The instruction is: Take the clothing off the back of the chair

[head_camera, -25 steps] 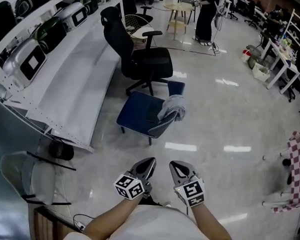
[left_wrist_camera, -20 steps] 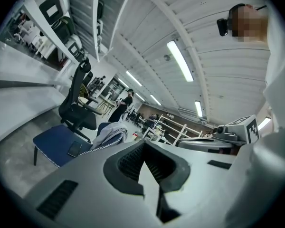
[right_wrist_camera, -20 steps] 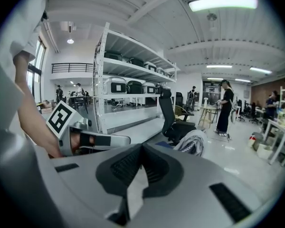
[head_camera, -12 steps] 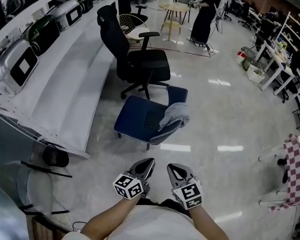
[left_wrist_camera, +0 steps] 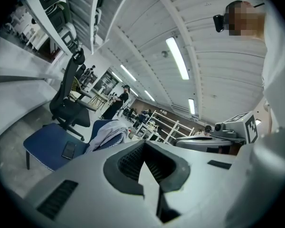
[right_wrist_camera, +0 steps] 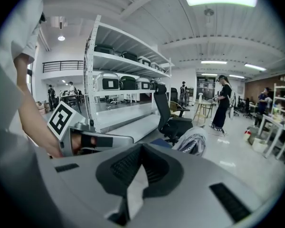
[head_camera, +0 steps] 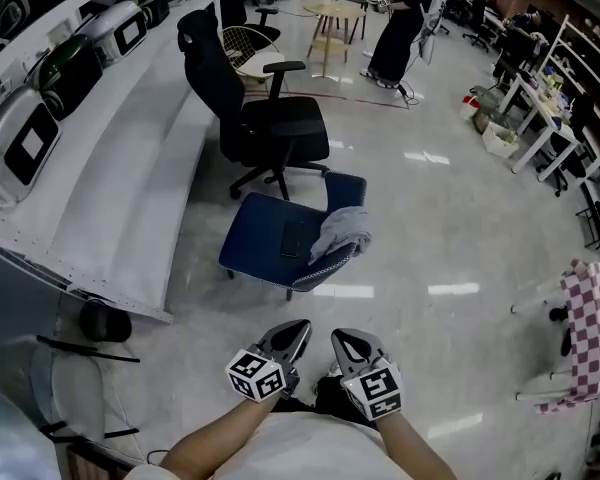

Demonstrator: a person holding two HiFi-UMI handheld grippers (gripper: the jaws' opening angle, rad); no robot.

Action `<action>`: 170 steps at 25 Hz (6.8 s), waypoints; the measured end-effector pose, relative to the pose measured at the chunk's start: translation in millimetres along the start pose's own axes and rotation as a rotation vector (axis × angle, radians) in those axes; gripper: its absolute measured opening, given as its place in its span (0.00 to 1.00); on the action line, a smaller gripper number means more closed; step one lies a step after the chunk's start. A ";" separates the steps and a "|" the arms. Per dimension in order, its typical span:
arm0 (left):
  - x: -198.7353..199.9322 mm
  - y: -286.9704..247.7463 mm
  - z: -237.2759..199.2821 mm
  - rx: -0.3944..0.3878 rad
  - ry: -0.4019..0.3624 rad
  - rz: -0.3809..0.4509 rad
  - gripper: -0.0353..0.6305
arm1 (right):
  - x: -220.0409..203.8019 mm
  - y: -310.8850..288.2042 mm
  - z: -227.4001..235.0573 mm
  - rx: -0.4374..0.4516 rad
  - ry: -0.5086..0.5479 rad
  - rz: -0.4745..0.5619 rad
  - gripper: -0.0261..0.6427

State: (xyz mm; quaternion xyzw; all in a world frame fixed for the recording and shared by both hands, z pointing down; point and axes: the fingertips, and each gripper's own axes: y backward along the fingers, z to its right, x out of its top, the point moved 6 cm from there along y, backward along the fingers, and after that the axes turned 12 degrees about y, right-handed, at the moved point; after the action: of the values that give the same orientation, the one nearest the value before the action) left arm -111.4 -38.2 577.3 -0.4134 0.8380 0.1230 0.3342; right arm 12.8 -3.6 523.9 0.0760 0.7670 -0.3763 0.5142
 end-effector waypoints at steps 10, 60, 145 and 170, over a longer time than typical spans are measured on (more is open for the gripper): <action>21.1 -29.4 -3.5 0.060 -0.022 0.039 0.06 | 8.0 -21.1 46.2 0.062 0.001 0.038 0.06; 78.4 -236.5 -83.0 0.123 -0.049 -0.113 0.32 | -9.4 -86.2 229.5 0.030 -0.084 0.022 0.06; 38.4 -73.5 22.6 -0.119 0.036 0.026 0.10 | -10.5 -10.7 66.5 0.043 -0.073 0.043 0.06; -14.2 -19.7 80.6 -0.050 0.034 0.128 0.10 | -32.1 56.4 33.6 0.138 -0.038 0.098 0.06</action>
State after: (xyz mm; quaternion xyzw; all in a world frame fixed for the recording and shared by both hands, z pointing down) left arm -53.0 -3.0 528.0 -0.3694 0.8649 0.1580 0.3008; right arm 80.5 22.8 516.6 0.1413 0.7248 -0.4040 0.5399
